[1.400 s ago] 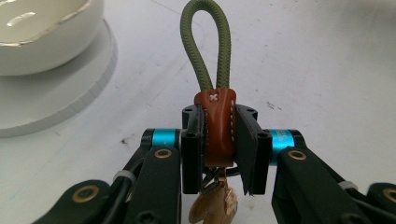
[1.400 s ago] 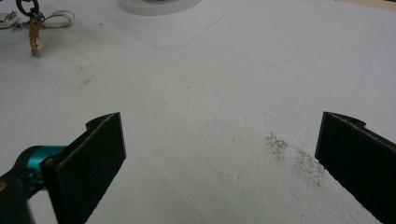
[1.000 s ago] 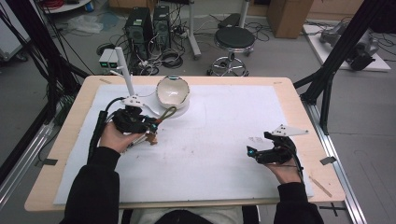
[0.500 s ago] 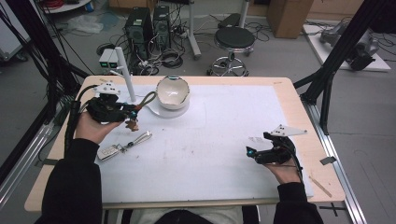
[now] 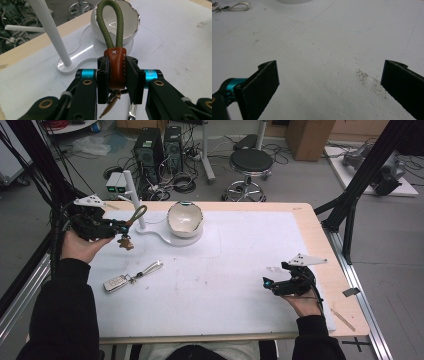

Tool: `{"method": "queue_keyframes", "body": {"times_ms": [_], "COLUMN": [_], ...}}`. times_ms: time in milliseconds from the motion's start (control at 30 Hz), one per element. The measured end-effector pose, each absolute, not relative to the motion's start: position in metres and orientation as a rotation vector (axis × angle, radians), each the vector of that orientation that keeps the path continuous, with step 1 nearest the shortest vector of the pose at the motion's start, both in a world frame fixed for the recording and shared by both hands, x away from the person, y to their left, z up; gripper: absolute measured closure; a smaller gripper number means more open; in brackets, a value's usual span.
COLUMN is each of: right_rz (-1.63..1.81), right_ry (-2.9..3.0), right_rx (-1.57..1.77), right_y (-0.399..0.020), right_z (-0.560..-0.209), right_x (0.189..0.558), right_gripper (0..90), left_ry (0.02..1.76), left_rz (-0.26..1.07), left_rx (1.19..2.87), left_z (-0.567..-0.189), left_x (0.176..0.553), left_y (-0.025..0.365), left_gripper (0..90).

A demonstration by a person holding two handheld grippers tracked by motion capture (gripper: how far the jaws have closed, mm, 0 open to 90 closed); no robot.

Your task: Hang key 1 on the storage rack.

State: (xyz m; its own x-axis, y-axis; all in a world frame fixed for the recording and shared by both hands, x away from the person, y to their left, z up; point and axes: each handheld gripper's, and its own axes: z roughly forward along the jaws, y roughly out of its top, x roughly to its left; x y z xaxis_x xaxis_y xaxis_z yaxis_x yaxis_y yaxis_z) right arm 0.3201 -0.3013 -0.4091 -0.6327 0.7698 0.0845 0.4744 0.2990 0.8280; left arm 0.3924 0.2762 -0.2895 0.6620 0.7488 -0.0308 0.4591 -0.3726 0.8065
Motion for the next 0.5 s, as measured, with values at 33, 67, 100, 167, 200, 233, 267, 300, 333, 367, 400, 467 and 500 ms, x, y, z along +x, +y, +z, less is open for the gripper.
{"method": "queue_keyframes", "body": {"times_ms": [33,67,100,167,200,233,267,300,333,367,400,467,500], "right_rz": [1.256,1.259,1.259,1.254,1.251,1.253,1.253,1.254,1.254,1.25,1.249,1.245,1.245], "right_ry": [2.243,2.241,2.241,2.249,2.249,2.247,2.247,2.248,2.247,2.244,2.243,2.245,2.245], "right_rx": [1.123,1.118,1.118,1.119,1.116,1.119,1.119,1.121,1.122,1.121,1.121,1.12,1.12], "right_y": [-0.301,-0.301,-0.301,-0.3,-0.3,-0.3,-0.3,-0.3,-0.301,-0.301,-0.301,-0.301,-0.301], "right_z": [-0.409,-0.409,-0.409,-0.41,-0.41,-0.41,-0.41,-0.41,-0.41,-0.41,-0.41,-0.41,-0.41], "right_x": [0.32,0.321,0.321,0.322,0.322,0.322,0.322,0.322,0.322,0.322,0.322,0.322,0.322], "right_gripper": [0.7,0.7,0.7,0.7,0.7,0.7,0.7,0.7,0.7,0.7,0.7,0.7,0.7], "left_ry": [0.933,0.929,0.929,0.929,0.934,0.936,0.941,0.945,0.952,0.958,0.958,0.96,0.958], "left_rz": [0.417,0.422,0.435,0.445,0.458,0.464,0.46,0.465,0.466,0.461,0.461,0.463,0.461], "left_rx": [2.032,2.04,2.044,2.062,2.063,2.065,2.055,2.054,2.047,2.036,2.036,2.029,2.027], "left_z": [-0.287,-0.284,-0.282,-0.275,-0.272,-0.27,-0.268,-0.265,-0.263,-0.26,-0.26,-0.255,-0.253], "left_x": [0.394,0.396,0.397,0.4,0.401,0.403,0.404,0.405,0.406,0.408,0.408,0.411,0.412], "left_y": [0.278,0.278,0.277,0.279,0.28,0.281,0.283,0.285,0.287,0.291,0.291,0.294,0.295], "left_gripper": [73.0,73.0,73.0,73.1,73.1,73.1,73.1,73.0,73.0,73.1,73.0,73.1,73.1]}}
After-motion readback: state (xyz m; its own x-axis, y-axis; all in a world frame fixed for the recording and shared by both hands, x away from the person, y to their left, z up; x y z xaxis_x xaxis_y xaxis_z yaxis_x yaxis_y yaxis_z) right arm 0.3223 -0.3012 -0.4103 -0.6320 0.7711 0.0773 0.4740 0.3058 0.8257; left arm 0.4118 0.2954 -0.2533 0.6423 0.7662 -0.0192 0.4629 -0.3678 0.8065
